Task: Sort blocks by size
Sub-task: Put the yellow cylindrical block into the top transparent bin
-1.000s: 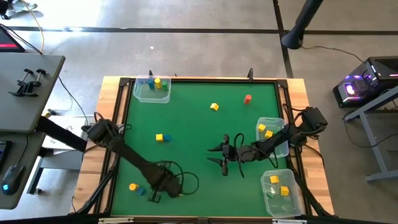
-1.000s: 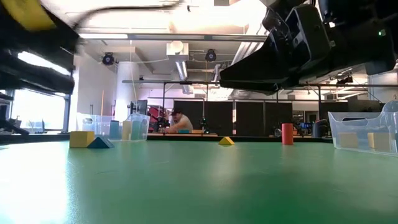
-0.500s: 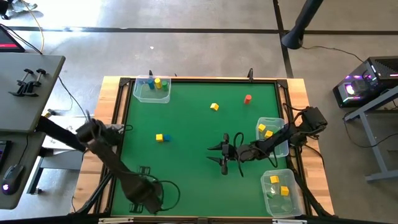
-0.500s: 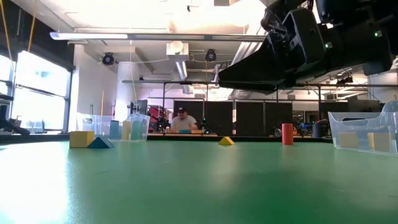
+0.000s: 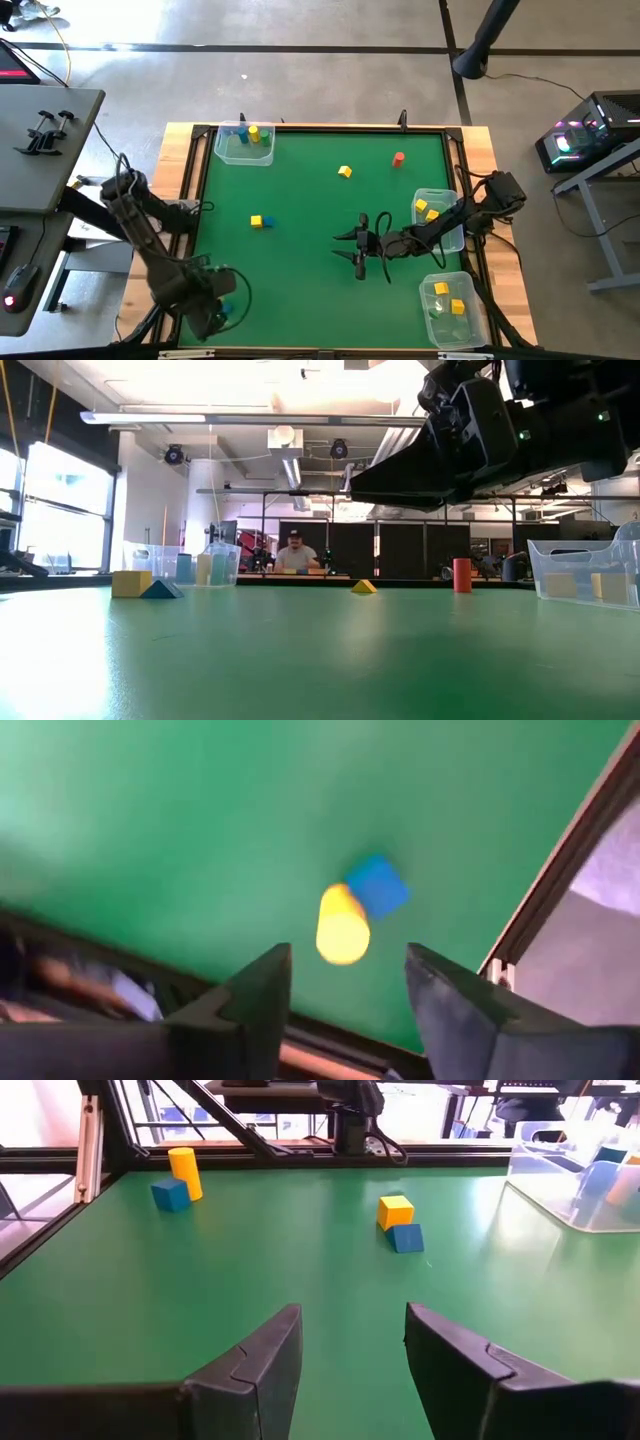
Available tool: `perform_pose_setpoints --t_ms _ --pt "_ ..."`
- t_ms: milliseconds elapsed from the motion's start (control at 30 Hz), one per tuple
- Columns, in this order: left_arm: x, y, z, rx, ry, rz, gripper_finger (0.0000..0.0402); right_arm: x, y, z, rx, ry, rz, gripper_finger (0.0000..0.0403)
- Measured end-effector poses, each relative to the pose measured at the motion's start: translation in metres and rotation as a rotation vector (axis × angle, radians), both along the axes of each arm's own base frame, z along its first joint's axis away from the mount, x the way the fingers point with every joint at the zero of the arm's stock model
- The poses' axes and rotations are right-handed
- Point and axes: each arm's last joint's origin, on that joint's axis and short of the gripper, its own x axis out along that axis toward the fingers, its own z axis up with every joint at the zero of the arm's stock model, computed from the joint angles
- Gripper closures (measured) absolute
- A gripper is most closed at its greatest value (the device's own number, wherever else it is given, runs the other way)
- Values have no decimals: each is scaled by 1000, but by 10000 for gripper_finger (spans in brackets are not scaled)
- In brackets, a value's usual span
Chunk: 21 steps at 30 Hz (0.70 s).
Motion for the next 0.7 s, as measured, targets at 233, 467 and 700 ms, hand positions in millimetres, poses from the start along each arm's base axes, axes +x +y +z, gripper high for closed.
perform_pose_setpoints --t_ms 233,467,700 --pt "-8 -12 -19 -64 -26 114 162 0 0 0 -5 0 1 234" --pt "-15 -9 -46 -64 54 100 151 0 0 0 -7 1 2 234" --pt "-18 -4 -58 -26 57 53 153 0 0 0 -7 1 2 234"
